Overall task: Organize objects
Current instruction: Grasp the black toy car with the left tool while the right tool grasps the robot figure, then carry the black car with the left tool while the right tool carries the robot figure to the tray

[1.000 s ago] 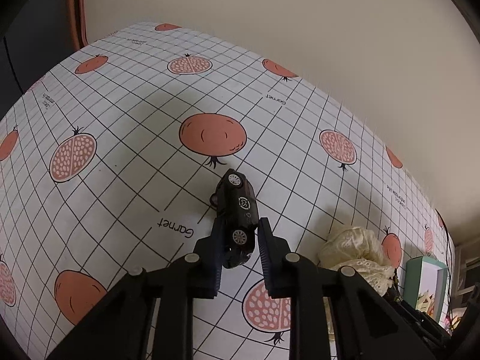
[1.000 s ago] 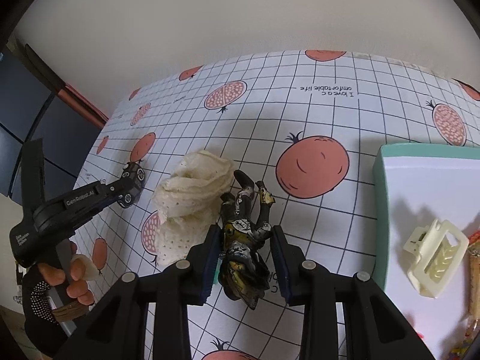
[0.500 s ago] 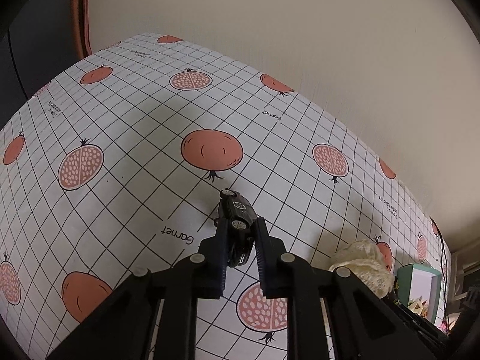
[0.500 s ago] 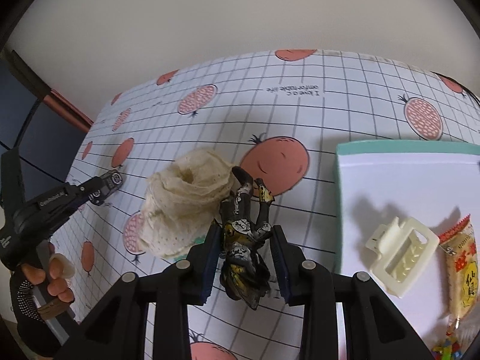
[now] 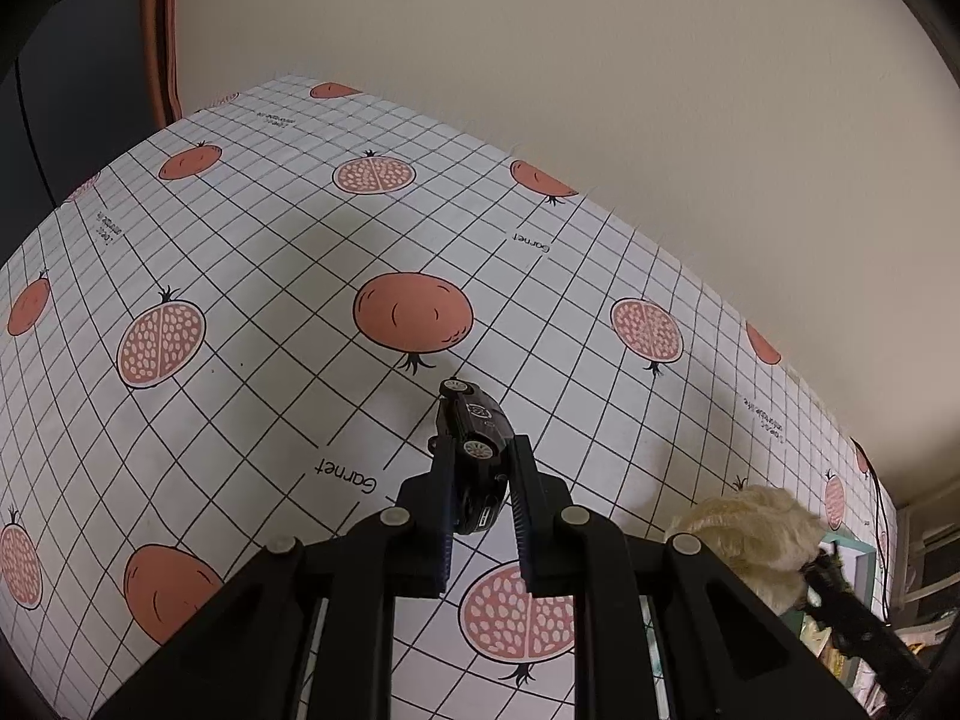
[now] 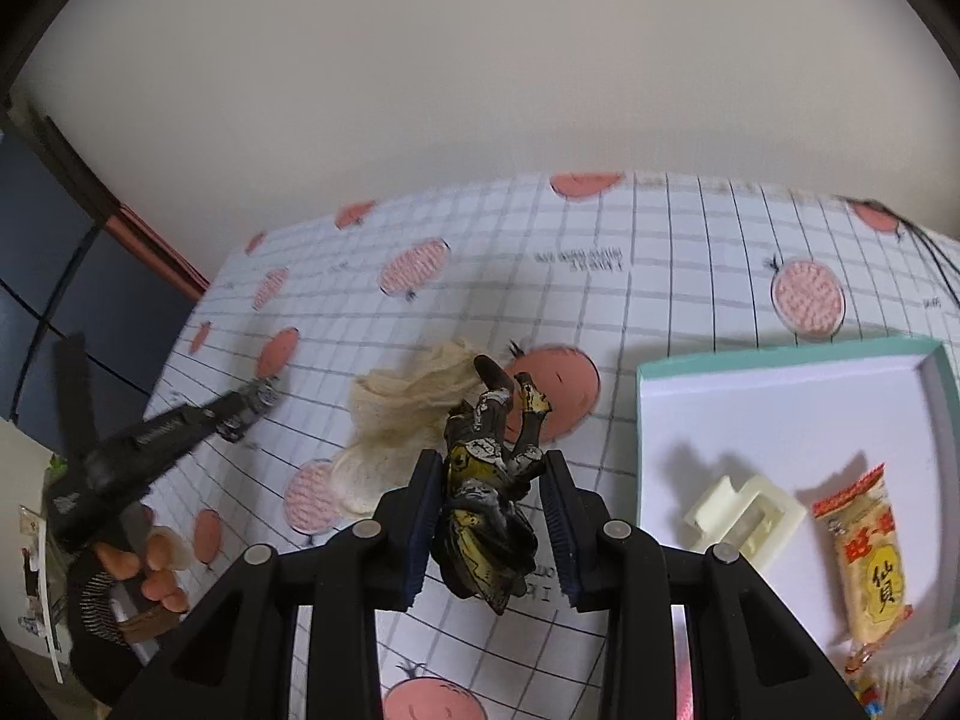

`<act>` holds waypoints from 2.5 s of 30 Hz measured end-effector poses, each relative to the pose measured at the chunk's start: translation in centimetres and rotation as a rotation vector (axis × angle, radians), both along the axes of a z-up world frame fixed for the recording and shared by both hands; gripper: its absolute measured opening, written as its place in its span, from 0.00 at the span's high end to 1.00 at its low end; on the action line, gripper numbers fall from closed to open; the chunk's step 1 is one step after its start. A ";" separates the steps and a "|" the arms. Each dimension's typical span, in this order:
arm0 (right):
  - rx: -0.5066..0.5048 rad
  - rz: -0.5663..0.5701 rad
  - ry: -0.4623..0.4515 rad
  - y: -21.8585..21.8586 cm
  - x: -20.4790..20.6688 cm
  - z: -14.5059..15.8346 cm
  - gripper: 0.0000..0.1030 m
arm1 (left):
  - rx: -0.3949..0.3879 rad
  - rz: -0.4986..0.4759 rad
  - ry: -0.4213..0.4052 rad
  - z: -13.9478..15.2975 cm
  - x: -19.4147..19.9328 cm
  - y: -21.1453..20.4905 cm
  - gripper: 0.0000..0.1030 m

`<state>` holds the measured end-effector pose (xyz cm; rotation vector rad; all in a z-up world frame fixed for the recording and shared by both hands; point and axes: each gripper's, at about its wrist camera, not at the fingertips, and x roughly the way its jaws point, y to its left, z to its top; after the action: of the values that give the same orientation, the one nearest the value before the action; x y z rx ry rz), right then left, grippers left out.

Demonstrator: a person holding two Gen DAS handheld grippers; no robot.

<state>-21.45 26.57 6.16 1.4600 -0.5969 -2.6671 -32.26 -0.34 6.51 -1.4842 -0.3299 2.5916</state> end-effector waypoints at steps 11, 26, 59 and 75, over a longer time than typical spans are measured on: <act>0.005 0.001 0.090 0.3 1.0 3.1 0.66 | 0.009 -0.004 0.016 0.6 0.3 0.2 0.83; 0.039 -0.092 0.097 4.8 2.8 4.0 0.66 | 0.074 -0.129 0.116 5.1 2.9 5.7 0.83; 0.087 -0.350 0.026 19.4 9.3 3.2 0.65 | 0.044 -0.702 0.075 3.8 16.1 30.5 0.83; 0.026 -0.365 -0.075 20.1 8.0 -3.4 0.65 | -0.061 -0.720 -0.012 -0.5 16.7 32.2 0.83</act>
<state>-13.46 46.62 2.74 1.6005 -0.9201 -2.9017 -15.54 31.89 6.01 -1.3109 0.2497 2.0218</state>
